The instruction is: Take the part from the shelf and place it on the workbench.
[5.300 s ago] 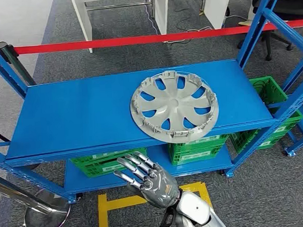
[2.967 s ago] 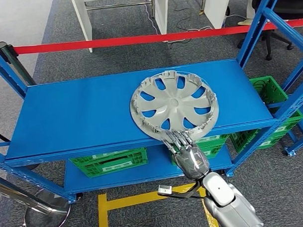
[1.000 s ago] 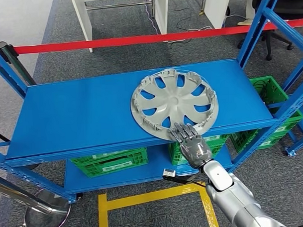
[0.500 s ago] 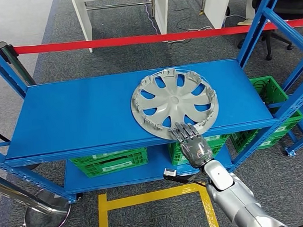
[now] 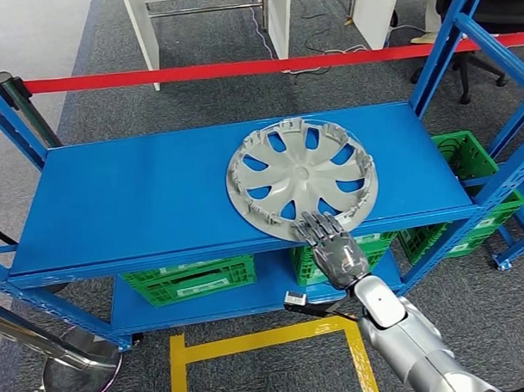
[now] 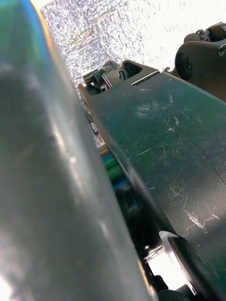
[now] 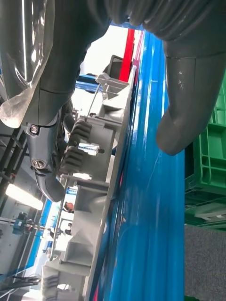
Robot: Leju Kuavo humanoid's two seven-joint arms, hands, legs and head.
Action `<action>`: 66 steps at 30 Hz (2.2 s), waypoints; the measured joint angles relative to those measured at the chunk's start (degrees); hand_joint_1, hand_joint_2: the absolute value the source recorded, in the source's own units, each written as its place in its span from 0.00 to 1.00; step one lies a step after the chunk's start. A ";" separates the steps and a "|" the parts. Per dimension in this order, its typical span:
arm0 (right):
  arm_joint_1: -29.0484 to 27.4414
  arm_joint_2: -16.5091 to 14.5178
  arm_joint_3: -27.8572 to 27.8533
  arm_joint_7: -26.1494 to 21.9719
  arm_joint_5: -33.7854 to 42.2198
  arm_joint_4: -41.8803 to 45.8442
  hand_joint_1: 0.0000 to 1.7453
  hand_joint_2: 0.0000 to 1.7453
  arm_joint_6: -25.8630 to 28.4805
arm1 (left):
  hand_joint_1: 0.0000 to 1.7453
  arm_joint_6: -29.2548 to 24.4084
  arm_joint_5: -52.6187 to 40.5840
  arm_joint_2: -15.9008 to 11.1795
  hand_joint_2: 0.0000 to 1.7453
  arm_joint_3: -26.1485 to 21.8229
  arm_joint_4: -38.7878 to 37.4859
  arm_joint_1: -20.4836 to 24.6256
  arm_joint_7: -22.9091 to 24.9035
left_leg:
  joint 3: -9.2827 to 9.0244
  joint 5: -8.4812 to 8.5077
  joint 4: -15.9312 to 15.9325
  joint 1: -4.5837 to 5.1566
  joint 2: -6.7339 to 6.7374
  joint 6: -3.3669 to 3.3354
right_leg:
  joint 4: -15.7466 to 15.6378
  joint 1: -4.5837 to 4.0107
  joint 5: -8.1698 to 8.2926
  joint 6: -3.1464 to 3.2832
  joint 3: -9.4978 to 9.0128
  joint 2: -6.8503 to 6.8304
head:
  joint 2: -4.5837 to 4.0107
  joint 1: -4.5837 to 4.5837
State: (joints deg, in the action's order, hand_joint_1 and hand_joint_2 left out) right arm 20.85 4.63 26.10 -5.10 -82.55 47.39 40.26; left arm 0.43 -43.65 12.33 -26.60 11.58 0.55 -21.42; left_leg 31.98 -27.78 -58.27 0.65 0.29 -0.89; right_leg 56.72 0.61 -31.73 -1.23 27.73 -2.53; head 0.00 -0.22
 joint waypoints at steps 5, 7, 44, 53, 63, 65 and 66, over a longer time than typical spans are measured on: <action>0.10 -0.17 0.09 -0.02 0.00 0.00 0.00 1.00 0.00 | 0.00 0.07 0.00 0.00 0.00 0.00 0.00 0.00 0.00 | 0.00 0.00 0.00 0.00 0.00 0.00 | 0.00 0.00 0.00 0.00 0.00 0.00 | 0.00 0.00; 0.12 -0.19 0.12 -0.02 0.00 0.00 0.00 1.00 0.00 | 0.00 0.08 0.00 0.01 0.00 0.00 0.00 0.00 0.00 | 0.00 0.00 0.00 0.00 0.00 0.00 | 0.00 0.00 0.00 0.00 0.00 0.00 | 0.00 0.00; 1.10 -1.26 0.65 -0.18 0.93 -0.02 0.00 1.00 0.00 | 0.00 0.61 -0.09 0.07 0.00 0.02 0.00 0.00 0.00 | 0.00 0.00 0.00 0.00 0.00 0.00 | 0.00 0.00 0.00 0.00 0.00 -0.01 | 0.00 0.00; 1.31 -1.26 0.60 -0.15 1.11 -0.02 0.00 1.00 0.00 | 0.00 0.69 -0.15 0.07 0.00 0.04 0.00 0.00 0.00 | 0.01 0.00 0.00 0.00 0.00 0.00 | 0.00 0.00 0.00 0.00 0.00 -0.01 | 0.00 0.00; 2.09 -1.26 0.34 -0.15 1.11 -0.10 0.00 1.00 0.00 | 0.00 0.79 -0.15 0.07 0.00 0.07 0.00 0.00 0.00 | 0.01 0.00 0.00 0.00 0.00 0.00 | 0.00 0.00 0.00 0.00 0.00 -0.01 | 0.00 0.00; 2.20 -1.26 0.34 -0.15 1.11 -0.13 0.00 1.00 0.00 | 0.00 0.80 -0.15 0.07 0.00 0.07 0.00 0.00 0.00 | 0.01 0.00 0.00 0.00 0.00 0.00 | 0.00 0.00 0.00 0.00 0.00 -0.01 | 0.00 0.00; 2.24 -1.26 0.34 -0.13 1.11 -0.15 0.00 1.00 0.00 | 0.00 0.80 -0.15 0.07 0.00 0.08 0.00 0.00 0.00 | 0.01 0.00 0.00 0.00 0.00 0.00 | 0.00 0.00 0.00 0.00 0.00 -0.01 | 0.00 0.00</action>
State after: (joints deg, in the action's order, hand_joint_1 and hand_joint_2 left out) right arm 23.09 3.37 26.45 -5.22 -81.44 47.23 40.26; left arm 1.23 -43.80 12.39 -26.52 11.58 0.55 -21.42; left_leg 31.99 -27.78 -58.26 0.65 0.29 -0.89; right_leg 56.72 0.61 -31.73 -1.23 27.73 -2.54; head 0.00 -0.22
